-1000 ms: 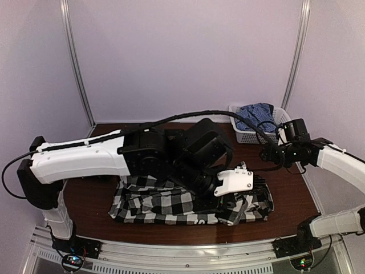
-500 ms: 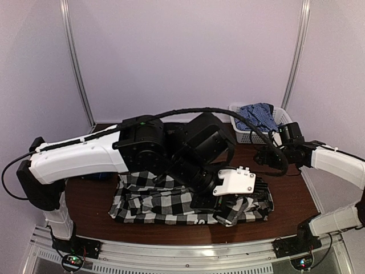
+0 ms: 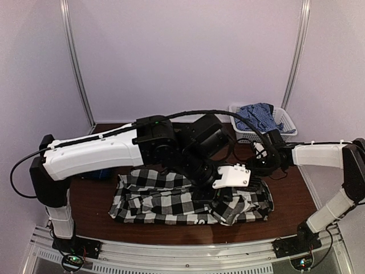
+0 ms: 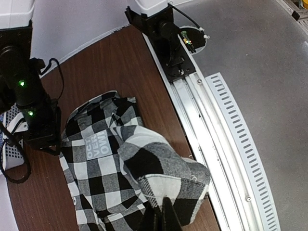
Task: Fold and stack the long sleeve shirts
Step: Adjust the sleeve of the rectangle-folded shirt.
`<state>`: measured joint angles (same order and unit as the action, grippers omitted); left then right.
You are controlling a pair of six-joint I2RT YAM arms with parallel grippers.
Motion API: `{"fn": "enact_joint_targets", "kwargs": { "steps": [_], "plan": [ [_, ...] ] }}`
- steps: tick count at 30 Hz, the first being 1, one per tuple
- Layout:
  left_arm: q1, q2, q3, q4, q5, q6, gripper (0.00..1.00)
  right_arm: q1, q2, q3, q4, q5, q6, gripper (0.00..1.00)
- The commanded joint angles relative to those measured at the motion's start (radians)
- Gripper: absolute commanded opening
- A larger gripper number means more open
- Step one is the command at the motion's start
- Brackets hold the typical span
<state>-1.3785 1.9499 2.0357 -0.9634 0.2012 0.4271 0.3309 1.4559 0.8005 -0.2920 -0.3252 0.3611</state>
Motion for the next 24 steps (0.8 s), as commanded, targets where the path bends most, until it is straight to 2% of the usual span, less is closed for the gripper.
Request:
{"fn": "enact_joint_targets", "kwargs": {
  "steps": [1, 7, 14, 24],
  "plan": [
    [0.119, 0.004, -0.06, 0.076, 0.129, 0.001, 0.0, 0.013, 0.035, -0.018, 0.03, 0.049, -0.027, 0.43],
    [0.238, 0.0, -0.129, 0.123, 0.247, 0.001, 0.0, 0.013, 0.067, -0.095, 0.054, 0.098, -0.006, 0.39],
    [0.364, -0.028, -0.206, 0.188, 0.359, 0.001, 0.0, 0.013, 0.061, -0.144, 0.052, 0.161, 0.009, 0.38],
    [0.516, -0.021, -0.283, 0.283, 0.493, -0.083, 0.0, 0.014, -0.043, -0.104, 0.0, 0.18, 0.016, 0.5]
  ]
}}
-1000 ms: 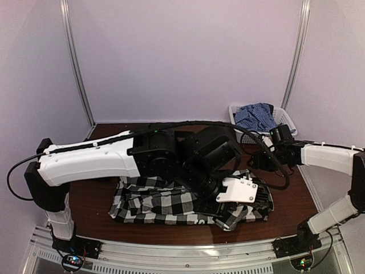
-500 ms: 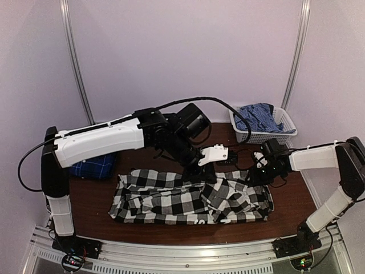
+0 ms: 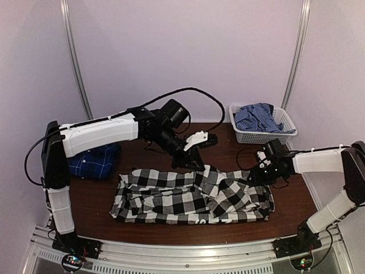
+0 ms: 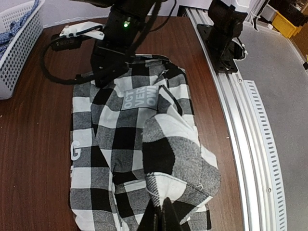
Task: Fold and stack the long sleeve shirts
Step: Adjust the sleeve of the rectangle-folded shirt.
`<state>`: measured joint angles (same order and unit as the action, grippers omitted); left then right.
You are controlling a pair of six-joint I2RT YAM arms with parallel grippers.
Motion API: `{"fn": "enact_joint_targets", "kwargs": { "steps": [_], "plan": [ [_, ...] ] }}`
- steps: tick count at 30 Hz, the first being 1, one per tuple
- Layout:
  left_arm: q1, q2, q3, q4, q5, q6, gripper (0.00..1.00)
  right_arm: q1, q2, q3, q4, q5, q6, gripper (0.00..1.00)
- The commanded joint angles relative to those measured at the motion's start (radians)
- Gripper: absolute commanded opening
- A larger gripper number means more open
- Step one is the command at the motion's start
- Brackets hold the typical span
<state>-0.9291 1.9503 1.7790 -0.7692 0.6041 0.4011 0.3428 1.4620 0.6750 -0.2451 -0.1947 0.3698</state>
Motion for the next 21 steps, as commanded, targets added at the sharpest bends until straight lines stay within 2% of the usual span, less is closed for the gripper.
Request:
{"fn": "enact_joint_targets", "kwargs": {
  "steps": [1, 5, 11, 15, 21],
  "plan": [
    [0.087, -0.021, -0.032, 0.095, 0.097, -0.069, 0.0, 0.002, -0.059, 0.032, -0.057, 0.051, 0.007, 0.51],
    [0.199, -0.022, -0.088, 0.144, 0.145, -0.134, 0.0, 0.0, -0.1, 0.075, -0.092, 0.053, 0.006, 0.58],
    [0.365, -0.065, -0.318, 0.311, 0.198, -0.292, 0.0, -0.001, -0.093, 0.126, -0.121, 0.051, -0.013, 0.62],
    [0.411, -0.085, -0.415, 0.378, 0.188, -0.373, 0.0, -0.002, -0.068, 0.139, -0.117, 0.036, -0.026, 0.62],
    [0.438, -0.09, -0.474, 0.401, 0.159, -0.456, 0.0, -0.001, -0.046, 0.125, -0.076, -0.007, -0.033, 0.62]
  ]
}}
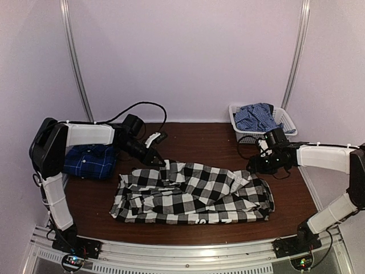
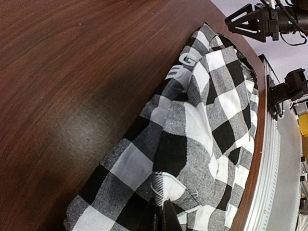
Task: Fold and stack the long sleeve shirts
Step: Adjust the sleeve of the rectangle-folded shirt.
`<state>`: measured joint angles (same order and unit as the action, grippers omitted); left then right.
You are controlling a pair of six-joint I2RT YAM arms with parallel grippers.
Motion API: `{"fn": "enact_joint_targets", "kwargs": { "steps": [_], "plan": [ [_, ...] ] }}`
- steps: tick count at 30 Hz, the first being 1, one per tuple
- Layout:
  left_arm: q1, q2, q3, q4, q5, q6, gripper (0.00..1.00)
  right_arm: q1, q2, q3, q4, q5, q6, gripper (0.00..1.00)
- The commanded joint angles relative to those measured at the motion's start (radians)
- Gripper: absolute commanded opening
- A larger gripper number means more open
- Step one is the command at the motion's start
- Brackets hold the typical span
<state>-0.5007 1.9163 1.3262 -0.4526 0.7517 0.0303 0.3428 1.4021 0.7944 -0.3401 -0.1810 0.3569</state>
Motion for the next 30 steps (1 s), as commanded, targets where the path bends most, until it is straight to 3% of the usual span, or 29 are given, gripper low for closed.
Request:
{"fn": "enact_joint_targets", "kwargs": {
  "steps": [1, 12, 23, 30],
  "plan": [
    [0.012, -0.058, -0.025, 0.086, 0.006, -0.095, 0.0, -0.001, 0.014, 0.003, 0.023, -0.027, -0.024, 0.62],
    [0.047, -0.028, -0.041, 0.139, -0.03, -0.189, 0.09, 0.001, 0.009, -0.007, 0.042, -0.053, -0.025, 0.61],
    [0.054, 0.059, -0.155, 0.373, 0.075, -0.296, 0.25, 0.002, -0.001, -0.031, 0.046, -0.043, -0.016, 0.61],
    [0.054, 0.039, -0.242, 0.482, 0.04, -0.328, 0.31, 0.008, 0.01, -0.046, 0.066, -0.055, -0.001, 0.62]
  ]
}}
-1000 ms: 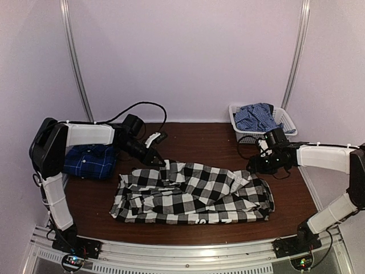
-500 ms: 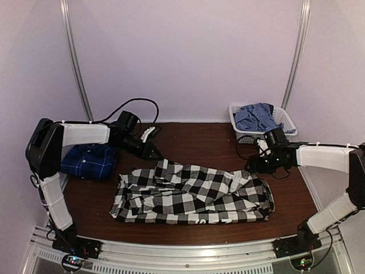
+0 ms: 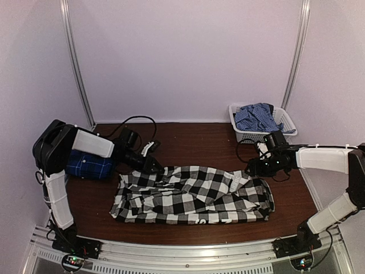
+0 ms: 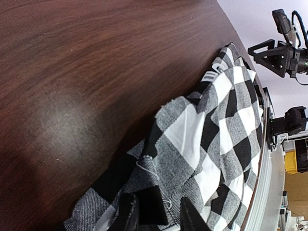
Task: Fold and stack the long sleeve shirts
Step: Adjust the sleeve of the rectangle-folded shirt.
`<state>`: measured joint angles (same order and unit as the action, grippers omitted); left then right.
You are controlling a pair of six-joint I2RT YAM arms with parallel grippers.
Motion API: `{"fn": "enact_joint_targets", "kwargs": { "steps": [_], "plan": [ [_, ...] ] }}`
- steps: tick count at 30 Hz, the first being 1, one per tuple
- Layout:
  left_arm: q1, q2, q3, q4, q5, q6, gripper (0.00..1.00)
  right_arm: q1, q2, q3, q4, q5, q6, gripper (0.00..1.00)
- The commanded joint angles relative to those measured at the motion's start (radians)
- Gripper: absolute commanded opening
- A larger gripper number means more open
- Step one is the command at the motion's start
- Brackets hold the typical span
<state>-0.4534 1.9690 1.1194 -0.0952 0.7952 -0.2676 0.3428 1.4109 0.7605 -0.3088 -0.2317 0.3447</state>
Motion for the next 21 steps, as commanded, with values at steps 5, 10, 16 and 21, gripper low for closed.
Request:
{"fn": "enact_joint_targets", "kwargs": {
  "steps": [5, 10, 16, 21],
  "plan": [
    [0.007, -0.029, -0.07, 0.19, -0.076, -0.038, 0.35, 0.014, 0.003, -0.01, 0.036, -0.005, 0.015, 0.61],
    [0.007, -0.05, -0.074, 0.216, -0.152, -0.008, 0.37, 0.021, -0.001, -0.017, 0.033, -0.001, 0.016, 0.61],
    [0.007, -0.048, -0.074, 0.245, -0.159, 0.016, 0.39, 0.024, 0.01, -0.025, 0.043, -0.001, 0.023, 0.61],
    [0.007, -0.028, -0.077, 0.249, -0.143, 0.016, 0.37, 0.026, 0.017, -0.026, 0.045, -0.001, 0.023, 0.61]
  ]
}}
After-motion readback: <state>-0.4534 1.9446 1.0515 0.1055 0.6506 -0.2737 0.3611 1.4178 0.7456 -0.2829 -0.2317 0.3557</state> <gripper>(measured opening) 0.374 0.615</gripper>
